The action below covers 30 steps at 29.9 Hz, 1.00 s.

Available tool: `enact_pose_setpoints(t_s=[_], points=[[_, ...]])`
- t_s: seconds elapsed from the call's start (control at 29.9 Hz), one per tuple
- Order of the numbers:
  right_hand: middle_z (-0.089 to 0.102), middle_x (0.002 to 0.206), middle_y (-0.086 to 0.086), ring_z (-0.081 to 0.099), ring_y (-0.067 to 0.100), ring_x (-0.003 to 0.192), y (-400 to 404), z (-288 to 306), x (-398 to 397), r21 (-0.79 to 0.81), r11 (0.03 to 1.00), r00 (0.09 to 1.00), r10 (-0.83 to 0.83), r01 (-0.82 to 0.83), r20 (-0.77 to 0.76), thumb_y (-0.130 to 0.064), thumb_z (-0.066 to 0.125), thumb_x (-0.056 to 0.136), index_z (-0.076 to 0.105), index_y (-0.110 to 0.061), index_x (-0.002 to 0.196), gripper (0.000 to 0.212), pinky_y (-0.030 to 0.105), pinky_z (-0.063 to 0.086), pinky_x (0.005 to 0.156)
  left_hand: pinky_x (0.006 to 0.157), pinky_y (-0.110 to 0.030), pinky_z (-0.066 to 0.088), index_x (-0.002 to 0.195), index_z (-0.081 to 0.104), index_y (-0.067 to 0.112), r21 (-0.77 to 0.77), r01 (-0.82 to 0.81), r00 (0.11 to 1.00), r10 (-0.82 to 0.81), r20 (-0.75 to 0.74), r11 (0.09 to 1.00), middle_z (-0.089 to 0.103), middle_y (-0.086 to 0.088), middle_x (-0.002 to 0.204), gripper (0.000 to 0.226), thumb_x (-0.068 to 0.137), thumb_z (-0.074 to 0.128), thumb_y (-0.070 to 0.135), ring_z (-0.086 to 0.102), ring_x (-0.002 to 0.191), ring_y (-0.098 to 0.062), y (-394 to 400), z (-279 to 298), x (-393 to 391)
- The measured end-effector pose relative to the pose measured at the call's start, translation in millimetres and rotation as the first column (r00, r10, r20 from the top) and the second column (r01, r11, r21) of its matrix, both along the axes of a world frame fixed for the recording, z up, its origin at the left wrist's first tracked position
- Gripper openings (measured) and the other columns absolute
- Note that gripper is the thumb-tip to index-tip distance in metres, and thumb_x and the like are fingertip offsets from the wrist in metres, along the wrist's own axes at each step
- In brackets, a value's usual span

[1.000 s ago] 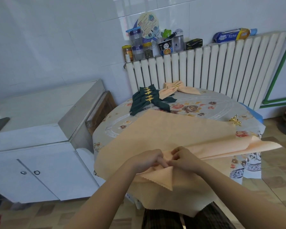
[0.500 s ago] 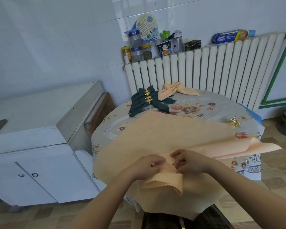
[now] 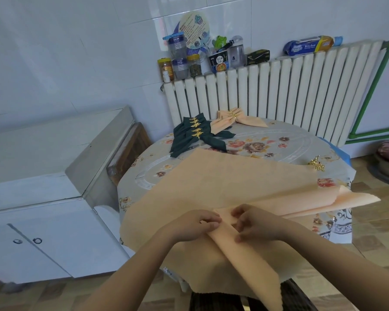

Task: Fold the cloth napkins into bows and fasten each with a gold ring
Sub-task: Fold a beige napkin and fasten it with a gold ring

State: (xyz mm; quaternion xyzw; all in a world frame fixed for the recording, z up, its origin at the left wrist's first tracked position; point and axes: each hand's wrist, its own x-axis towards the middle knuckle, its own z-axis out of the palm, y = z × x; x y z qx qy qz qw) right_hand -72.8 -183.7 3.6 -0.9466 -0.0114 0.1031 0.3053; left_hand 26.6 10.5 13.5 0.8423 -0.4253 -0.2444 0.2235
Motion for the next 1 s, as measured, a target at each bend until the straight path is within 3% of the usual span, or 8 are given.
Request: enact_pose_setpoints(t_s=[0.13,0.3,0.5,0.57,0.63,0.7,0.84,1.0], points=[[0.056,0.106,0.004,0.051,0.014,0.091,9,-12,1,-0.117,0.989,0.983,-0.072,0.093,0.169,-0.027,0.059,0.086,0.059,-0.016,0.077,0.014,0.021,0.034,0.075,0.089,-0.014,0.033,0.118,0.065,0.011,-0.124,-0.005,0.955,0.042,0.293,0.992,0.063,-0.006,0.115,0.033,0.092,0.052,0.028,0.054,0.108,-0.021,-6,-22,-11],[0.047,0.077,-0.002,0.047,0.017,0.075,0,-12,5,-0.019,0.962,0.931,-0.257,0.271,0.259,-0.023,0.063,0.079,0.042,-0.024,0.063,0.027,0.023,0.029,0.065,0.112,-0.014,0.004,0.143,0.038,0.015,-0.192,0.015,0.927,0.059,0.370,0.981,0.028,-0.001,0.153,0.061,0.093,0.019,0.045,0.021,0.141,-0.010,-18,-37,-20],[0.048,0.090,0.004,0.048,0.019,0.076,-6,-12,1,0.005,0.975,0.947,-0.215,0.220,0.237,-0.012,0.063,0.070,0.038,-0.023,0.061,0.029,0.025,0.037,0.069,0.115,-0.023,-0.007,0.150,0.003,0.029,0.053,0.055,0.912,-0.071,0.404,0.997,-0.003,0.005,0.158,0.074,0.082,-0.005,0.056,-0.007,0.145,-0.007,-28,-48,-20],[0.044,0.102,0.004,0.047,0.020,0.087,-3,-17,-3,-0.120,0.980,0.959,-0.121,0.156,0.258,-0.014,0.058,0.076,0.048,-0.017,0.078,0.011,0.025,0.036,0.079,0.116,-0.026,-0.006,0.150,0.001,0.031,0.125,0.047,0.902,-0.096,0.422,0.991,-0.005,0.003,0.159,0.076,0.079,-0.007,0.058,-0.006,0.145,-0.010,-30,-48,-21],[0.042,0.121,0.007,0.043,0.025,0.111,1,-22,-7,-0.360,0.913,0.962,-0.103,0.192,0.252,-0.023,0.053,0.082,0.051,-0.011,0.107,0.028,0.031,0.032,0.092,0.116,-0.028,-0.005,0.150,0.001,0.033,0.183,0.044,0.898,-0.119,0.423,0.982,-0.006,0.001,0.159,0.068,0.085,0.001,0.054,-0.006,0.146,-0.012,-32,-44,-21],[0.038,0.129,0.004,0.036,0.024,0.121,-5,-18,-10,-0.437,0.863,0.964,-0.187,0.253,0.188,-0.031,0.051,0.084,0.044,-0.016,0.120,0.040,0.032,0.028,0.097,0.117,-0.030,-0.003,0.150,0.001,0.035,0.230,0.052,0.892,-0.149,0.427,0.972,-0.006,0.000,0.159,0.062,0.090,0.008,0.049,-0.005,0.146,-0.014,-34,-41,-20],[0.038,0.136,-0.003,0.031,0.023,0.128,-36,2,1,-0.274,0.912,0.951,-0.306,0.304,0.037,-0.040,0.053,0.088,0.045,-0.031,0.126,0.041,0.035,0.024,0.103,0.117,-0.030,-0.002,0.149,0.003,0.038,0.285,0.080,0.898,-0.193,0.394,0.955,-0.004,0.000,0.160,0.051,0.102,0.021,0.041,-0.004,0.145,-0.015,-35,-34,-16],[0.058,0.115,-0.006,0.045,0.020,0.115,-71,16,20,-0.510,0.815,0.927,-0.366,0.275,-0.085,-0.047,0.053,0.086,0.056,-0.027,0.115,0.035,0.036,0.025,0.097,0.118,-0.033,0.000,0.149,0.003,0.038,0.345,0.095,0.890,-0.235,0.390,0.934,-0.003,-0.002,0.160,0.051,0.102,0.021,0.043,-0.003,0.146,-0.018,-39,-31,-13]])
